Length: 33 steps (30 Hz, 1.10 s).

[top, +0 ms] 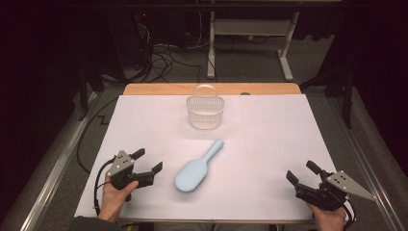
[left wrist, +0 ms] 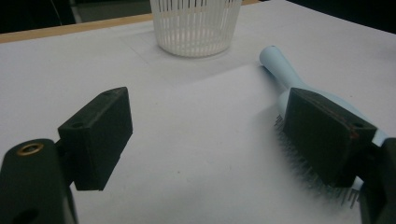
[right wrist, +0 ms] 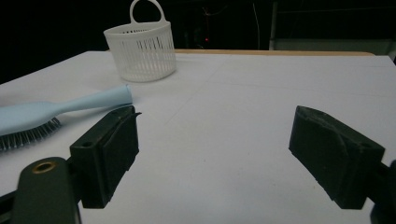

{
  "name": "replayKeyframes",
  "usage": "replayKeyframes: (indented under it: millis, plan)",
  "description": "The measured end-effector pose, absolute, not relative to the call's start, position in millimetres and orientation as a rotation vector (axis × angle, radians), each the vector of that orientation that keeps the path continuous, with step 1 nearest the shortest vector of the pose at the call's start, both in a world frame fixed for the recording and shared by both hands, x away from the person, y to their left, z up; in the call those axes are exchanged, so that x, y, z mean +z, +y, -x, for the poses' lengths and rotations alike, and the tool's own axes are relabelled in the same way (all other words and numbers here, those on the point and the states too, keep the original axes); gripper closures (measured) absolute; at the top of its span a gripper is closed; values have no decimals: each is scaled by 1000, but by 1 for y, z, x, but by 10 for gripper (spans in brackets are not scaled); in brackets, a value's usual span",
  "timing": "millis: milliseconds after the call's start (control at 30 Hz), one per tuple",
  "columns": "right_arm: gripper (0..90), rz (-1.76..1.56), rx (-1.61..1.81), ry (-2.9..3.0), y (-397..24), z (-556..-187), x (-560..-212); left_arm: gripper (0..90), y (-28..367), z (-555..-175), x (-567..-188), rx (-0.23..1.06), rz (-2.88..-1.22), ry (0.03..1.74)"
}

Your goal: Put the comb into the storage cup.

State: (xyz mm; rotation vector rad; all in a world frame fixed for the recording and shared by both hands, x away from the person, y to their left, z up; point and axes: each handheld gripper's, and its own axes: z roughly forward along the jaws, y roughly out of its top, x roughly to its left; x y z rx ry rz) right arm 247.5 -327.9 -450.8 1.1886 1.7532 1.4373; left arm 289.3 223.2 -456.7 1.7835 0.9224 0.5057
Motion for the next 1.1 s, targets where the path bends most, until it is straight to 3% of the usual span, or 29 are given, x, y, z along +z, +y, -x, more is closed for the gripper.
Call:
replayKeyframes:
  millis: [1100]
  plan:
    - [166,-1192,1446,1743,-330,-247,-450,194,175,-294,-449,447,-1852,809]
